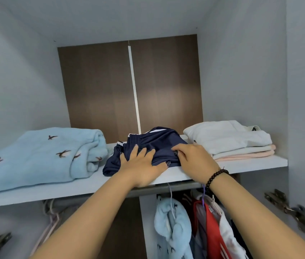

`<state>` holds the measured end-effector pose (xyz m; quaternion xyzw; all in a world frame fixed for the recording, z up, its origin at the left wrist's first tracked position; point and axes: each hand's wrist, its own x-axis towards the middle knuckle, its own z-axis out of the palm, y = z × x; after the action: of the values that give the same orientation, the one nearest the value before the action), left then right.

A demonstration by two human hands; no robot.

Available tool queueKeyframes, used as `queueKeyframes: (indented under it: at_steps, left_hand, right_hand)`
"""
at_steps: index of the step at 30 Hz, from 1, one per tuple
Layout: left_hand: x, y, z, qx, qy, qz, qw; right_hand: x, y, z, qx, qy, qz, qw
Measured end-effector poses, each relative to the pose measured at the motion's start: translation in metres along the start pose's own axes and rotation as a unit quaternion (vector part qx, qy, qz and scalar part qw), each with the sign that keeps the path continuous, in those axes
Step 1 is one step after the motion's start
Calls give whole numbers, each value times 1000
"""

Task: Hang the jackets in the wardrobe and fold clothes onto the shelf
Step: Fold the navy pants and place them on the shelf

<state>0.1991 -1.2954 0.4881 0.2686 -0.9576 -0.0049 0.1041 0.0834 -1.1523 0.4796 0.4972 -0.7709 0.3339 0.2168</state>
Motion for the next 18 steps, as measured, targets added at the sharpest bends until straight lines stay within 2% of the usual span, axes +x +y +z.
queueKeyframes:
  at_steps: [4, 7, 13, 18]
  left_hand:
    - [-35, 4, 7, -12, 81, 1, 997]
    - [-78, 7, 12, 19, 113, -21, 993]
    - [-184, 18, 12, 20, 103, -76, 992]
    - [-276, 23, 18, 20, 49, -128, 990]
  right_hand:
    - [-33, -3, -4, -15, 31, -37, 999]
    - [-70, -3, -17, 4, -15, -42, 999]
    - [-147, -21, -36, 41, -118, -41, 991]
    - [-204, -56, -38, 61, -200, -85, 974]
